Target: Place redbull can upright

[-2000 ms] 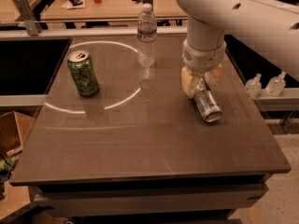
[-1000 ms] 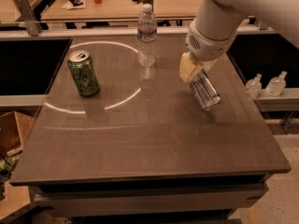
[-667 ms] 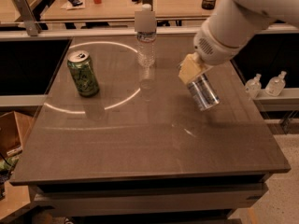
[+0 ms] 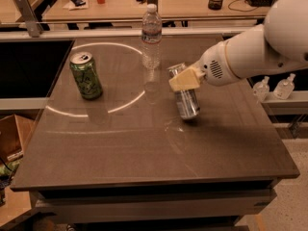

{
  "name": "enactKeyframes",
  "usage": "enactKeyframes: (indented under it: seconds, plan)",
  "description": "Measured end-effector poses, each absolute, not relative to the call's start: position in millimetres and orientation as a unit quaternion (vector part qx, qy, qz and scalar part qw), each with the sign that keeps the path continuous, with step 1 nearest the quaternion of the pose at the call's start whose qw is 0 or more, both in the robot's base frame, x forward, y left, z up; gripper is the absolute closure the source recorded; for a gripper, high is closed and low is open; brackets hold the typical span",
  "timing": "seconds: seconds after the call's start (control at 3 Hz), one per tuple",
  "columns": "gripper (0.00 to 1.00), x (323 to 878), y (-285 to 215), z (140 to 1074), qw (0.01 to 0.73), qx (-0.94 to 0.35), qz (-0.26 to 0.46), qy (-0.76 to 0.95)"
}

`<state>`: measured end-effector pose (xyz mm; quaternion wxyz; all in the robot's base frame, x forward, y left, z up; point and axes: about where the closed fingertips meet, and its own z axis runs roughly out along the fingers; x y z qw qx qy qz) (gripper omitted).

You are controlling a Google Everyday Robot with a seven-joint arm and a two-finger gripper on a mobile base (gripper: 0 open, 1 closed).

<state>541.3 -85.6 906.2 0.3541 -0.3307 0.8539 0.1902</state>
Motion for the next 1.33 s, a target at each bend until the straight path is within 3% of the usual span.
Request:
enactKeyframes:
  seconds: [0.67, 1.33]
  plan:
    - [1.0, 568, -108, 973, 0.534, -0.281, 0.314, 0.733]
    - [1.0, 552, -98, 993, 0.583, -0.369, 0.275, 0.669]
